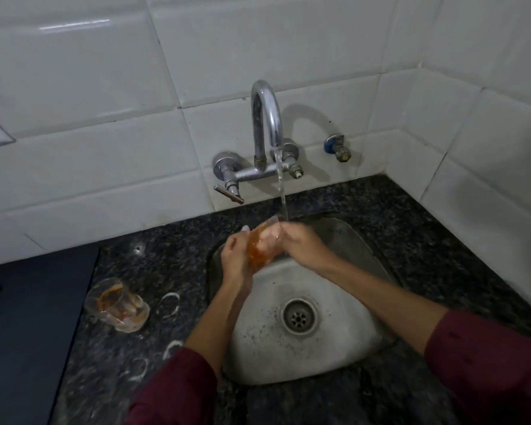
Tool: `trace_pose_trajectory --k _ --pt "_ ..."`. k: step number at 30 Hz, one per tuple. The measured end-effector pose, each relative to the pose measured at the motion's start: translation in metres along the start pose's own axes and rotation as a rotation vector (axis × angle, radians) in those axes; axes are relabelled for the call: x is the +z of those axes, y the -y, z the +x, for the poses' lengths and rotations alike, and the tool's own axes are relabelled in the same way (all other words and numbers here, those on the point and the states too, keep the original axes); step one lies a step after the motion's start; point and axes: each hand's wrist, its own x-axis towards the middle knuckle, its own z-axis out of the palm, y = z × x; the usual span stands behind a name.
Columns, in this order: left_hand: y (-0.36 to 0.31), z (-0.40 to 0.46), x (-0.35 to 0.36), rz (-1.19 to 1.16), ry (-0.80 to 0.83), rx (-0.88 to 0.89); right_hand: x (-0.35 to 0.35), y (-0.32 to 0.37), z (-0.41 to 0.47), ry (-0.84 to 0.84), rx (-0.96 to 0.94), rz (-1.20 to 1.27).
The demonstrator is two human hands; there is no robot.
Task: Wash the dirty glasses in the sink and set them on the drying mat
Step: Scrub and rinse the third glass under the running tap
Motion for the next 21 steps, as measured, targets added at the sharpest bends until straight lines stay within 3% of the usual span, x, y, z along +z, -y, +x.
trace_pose_trajectory --k 2,4,6,8,9,11,13,15,17,19,20,21 --pt "-0.018 0.009 -0.003 0.053 0.107 -0.276 -0.001 -0.009 -0.008 0.165 -0.097 -0.142" --pt "-0.025 0.013 -0.004 0.063 0.187 -0.415 -0.004 -0.013 -0.007 0.181 -0.158 -0.277" --pt "-0.015 0.015 0.004 -0.093 0.148 -0.244 -0.005 0.001 0.002 0.069 -0.073 -0.141" --pt "-0.004 0.013 0.016 -0.167 -0.007 0.069 0.002 0.020 0.019 -0.030 0.146 0.223" --pt "0.000 0.013 0.020 -0.183 -0.064 0.132 0.006 0.026 0.023 -0.049 0.169 0.261" --pt "-0.005 0.018 0.020 -0.205 -0.075 -0.037 0.008 0.014 0.017 -0.016 -0.013 -0.111" --pt "-0.018 0.028 0.011 -0.150 0.025 -0.362 0.002 -0.004 0.004 0.199 -0.195 -0.621" --pt "-0.021 0.031 0.004 -0.096 0.083 -0.537 -0.009 -0.018 -0.004 0.272 -0.285 -0.776" --pt "-0.014 0.030 0.008 -0.156 0.104 -0.429 -0.006 -0.004 0.006 0.147 -0.165 -0.388" --pt "-0.005 0.030 0.016 -0.175 0.061 -0.189 0.000 0.016 0.025 0.004 0.245 0.245" --pt "-0.003 0.029 0.019 -0.168 0.032 -0.110 0.003 0.022 0.031 -0.024 0.365 0.402" --pt "-0.005 0.029 0.020 -0.167 0.009 -0.091 0.006 0.023 0.030 -0.035 0.337 0.364"
